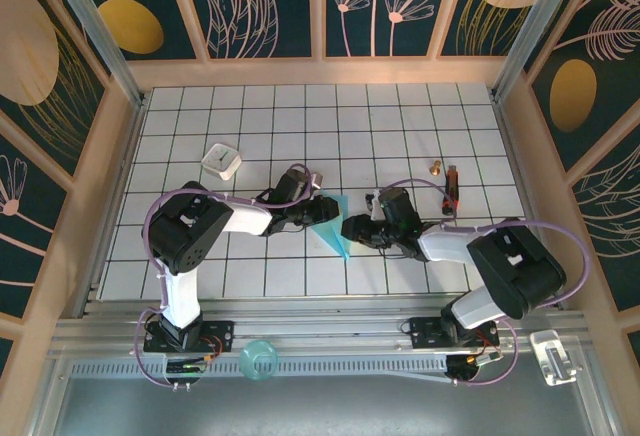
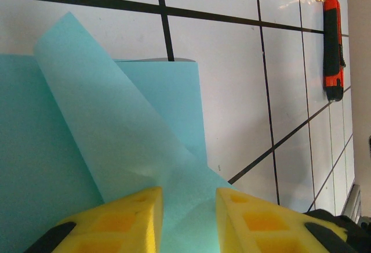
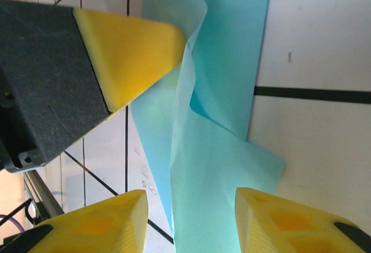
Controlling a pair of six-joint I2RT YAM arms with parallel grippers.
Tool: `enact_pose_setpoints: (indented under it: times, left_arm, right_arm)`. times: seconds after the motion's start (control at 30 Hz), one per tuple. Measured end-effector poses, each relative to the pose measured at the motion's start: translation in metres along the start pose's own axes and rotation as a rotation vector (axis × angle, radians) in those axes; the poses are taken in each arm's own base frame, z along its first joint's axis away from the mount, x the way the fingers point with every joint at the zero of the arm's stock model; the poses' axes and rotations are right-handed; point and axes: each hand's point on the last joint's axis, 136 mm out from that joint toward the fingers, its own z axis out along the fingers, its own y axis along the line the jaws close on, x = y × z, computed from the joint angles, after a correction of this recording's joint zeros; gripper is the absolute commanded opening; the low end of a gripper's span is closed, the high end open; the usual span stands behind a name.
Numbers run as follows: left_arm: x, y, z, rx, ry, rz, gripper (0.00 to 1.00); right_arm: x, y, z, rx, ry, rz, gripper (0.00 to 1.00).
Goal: Fold a paper plane with a square sheet of paper (pick it up from the middle)
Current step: Fourth fold the wing at the center of the table.
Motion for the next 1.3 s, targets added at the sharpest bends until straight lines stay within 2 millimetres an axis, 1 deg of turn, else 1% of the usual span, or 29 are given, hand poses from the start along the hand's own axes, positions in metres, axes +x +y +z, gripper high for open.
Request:
enact_pose_setpoints:
  times: [0.2,0.63,1.03,1.3]
  left_arm:
    - [0.0,0.0,0.0,0.0,0.0,0.0,0.31]
    - [0.0,0.0,0.0,0.0,-0.001,0.0,0.31]
    - [-0.001,0.0,0.0,-0.003,-0.003,0.0,0.31]
    - [-0.004,0.003,-0.001,-0.012,-0.016,-0.003,0.31]
  right_arm:
    - [0.003,-0.005,0.005,0.02,0.012,0.005,0.43]
    - [-0.001,0.003,0.016,0.005,0.025,-0.001,0.43]
    - [-0.002,0.005,0.022,0.018,0.042,-0.001,0.43]
    - [-0.004,0.011,0.032,0.022,0.073,-0.032,0.43]
